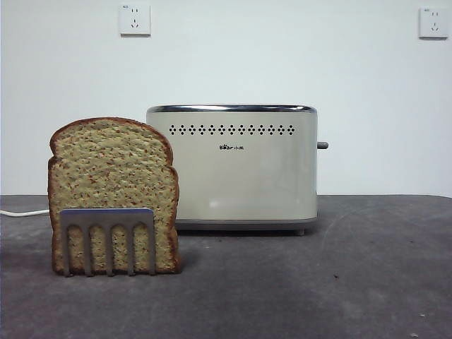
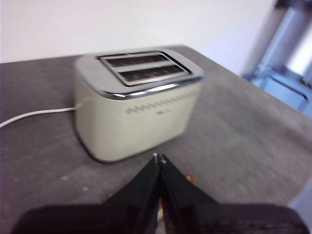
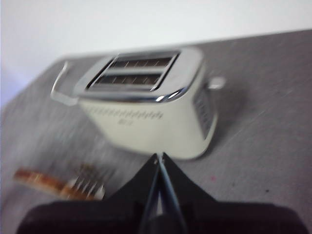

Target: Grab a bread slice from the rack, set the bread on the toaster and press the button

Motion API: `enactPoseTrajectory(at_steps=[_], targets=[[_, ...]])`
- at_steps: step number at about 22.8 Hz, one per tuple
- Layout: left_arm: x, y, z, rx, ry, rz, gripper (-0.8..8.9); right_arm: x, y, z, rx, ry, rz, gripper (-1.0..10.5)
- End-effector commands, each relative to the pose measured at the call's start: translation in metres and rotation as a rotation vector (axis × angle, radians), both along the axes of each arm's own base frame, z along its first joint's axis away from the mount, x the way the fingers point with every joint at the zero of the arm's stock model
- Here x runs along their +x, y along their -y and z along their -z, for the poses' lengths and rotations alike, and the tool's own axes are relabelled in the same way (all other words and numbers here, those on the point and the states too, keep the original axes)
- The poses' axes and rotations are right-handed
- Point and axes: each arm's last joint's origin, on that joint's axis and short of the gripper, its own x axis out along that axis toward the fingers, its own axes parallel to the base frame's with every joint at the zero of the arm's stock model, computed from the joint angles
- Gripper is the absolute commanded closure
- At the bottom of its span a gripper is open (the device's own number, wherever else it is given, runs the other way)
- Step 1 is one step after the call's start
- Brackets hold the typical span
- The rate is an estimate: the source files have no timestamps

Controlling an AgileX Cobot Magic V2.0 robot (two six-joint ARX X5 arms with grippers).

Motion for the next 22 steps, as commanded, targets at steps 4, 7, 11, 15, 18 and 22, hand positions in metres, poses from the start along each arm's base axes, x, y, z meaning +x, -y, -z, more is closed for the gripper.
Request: enactPoseTrajectory(at_steps=[4,7,11,15,18,22], targets=[[0.002,0.003,-0.018,0.135,0.027,0.168,8.22,0.008,-0.003,-0.030,-0.163,-0.045,-0.164,9.6],[0.002,0.003,-0.021,0.182,0.012,0.204,8.22,0.012,-0.003,-0.038,-0.182,-0.069,-0.177,9.6],[0.002,0.004,-0.021,0.218,0.008,0.236,8.08,0.015,-0.004,-0.037,-0.183,-0.078,-0.177,9.6],[0.006,0.009,-0.025,0.266,0.032,0.252,2.27,0.017,-0.004,-0.037,-0.185,-0.084,-0.180,9.6],[0.014,0.017,-0.031,0.316,0.044,0.293,2.14,0.017,-0.004,-0.036,-0.185,-0.087,-0.180,9.6],[0.032,0.039,-0.039,0.431,0.040,0.394,2.15,0.018,-0.004,-0.036,-0.193,-0.082,-0.185,9.6]])
